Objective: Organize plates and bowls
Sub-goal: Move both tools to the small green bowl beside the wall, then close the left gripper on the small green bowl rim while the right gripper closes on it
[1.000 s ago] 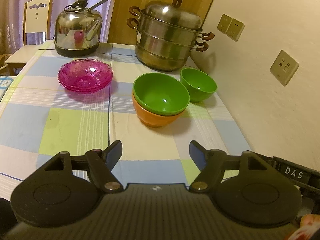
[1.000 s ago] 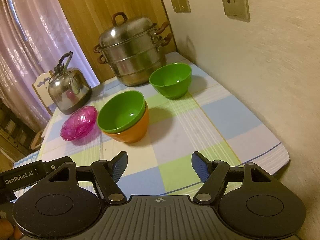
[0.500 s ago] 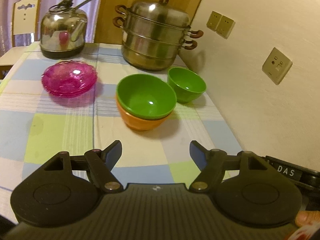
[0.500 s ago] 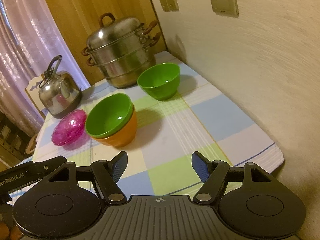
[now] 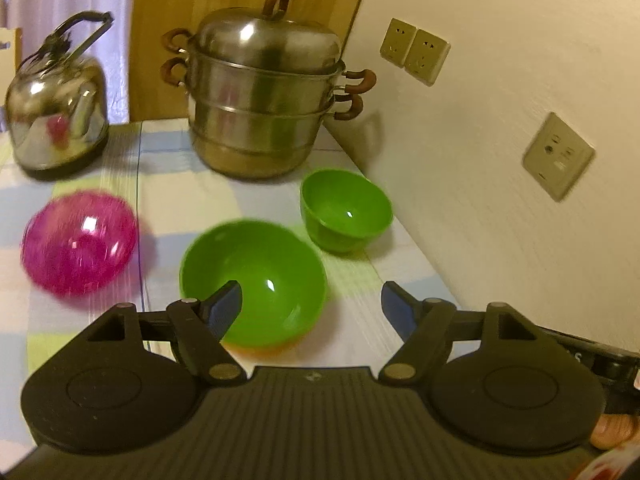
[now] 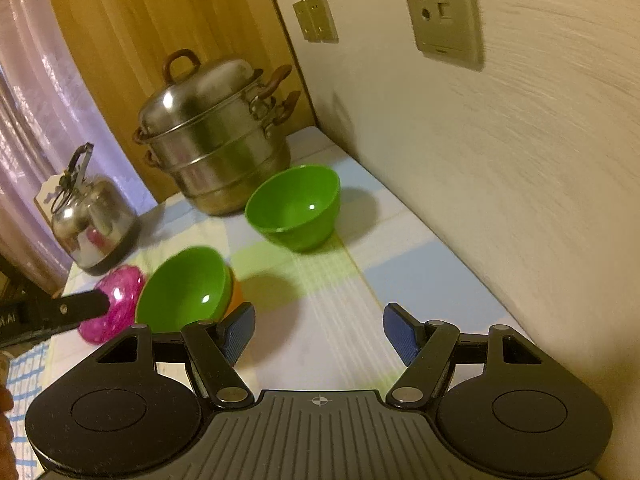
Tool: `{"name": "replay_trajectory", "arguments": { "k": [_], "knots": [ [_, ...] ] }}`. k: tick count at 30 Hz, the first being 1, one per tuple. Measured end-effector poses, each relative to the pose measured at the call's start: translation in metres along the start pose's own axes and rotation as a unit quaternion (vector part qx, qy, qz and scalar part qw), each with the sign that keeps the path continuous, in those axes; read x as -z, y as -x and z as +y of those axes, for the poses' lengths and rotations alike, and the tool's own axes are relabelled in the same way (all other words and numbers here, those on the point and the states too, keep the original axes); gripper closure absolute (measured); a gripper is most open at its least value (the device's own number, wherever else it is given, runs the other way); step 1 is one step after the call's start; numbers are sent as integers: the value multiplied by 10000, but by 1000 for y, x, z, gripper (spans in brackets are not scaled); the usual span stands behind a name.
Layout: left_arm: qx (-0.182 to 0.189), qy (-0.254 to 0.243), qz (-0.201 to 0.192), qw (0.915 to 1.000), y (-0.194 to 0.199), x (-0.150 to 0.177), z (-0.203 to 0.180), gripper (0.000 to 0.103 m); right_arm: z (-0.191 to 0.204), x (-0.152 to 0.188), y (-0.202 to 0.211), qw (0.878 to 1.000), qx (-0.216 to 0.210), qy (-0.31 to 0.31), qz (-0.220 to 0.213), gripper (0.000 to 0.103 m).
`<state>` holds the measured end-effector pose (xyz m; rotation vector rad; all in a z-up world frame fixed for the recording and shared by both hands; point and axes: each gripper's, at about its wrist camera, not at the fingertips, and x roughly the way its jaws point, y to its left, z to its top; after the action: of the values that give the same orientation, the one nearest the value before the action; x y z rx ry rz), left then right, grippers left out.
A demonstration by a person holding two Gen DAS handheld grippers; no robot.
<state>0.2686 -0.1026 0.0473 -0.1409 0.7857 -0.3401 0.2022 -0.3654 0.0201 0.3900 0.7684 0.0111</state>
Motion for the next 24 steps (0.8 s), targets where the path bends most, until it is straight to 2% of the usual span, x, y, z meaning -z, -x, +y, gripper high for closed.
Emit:
{"name": "replay_trajectory", "arguments": {
  "k": [5,9,12,24],
  "knots": [
    [-132,-291,79,9995,-44,-41,-4,28,-5,-29,-35,10000,-19,40,-15,32],
    [-89,-288,266,9992,-90,-70,-1,29,-11,-52,-70,10000,-36,-6,78,32],
    [80,-225,382,9990,-120,-85,3,29,-15,-68,-98,9998,-131,-66,167,32],
    [155,-220,1105,9935,-236,-107,12,45,-36,-109,-193,9986,34,-196,480,33]
  ]
}}
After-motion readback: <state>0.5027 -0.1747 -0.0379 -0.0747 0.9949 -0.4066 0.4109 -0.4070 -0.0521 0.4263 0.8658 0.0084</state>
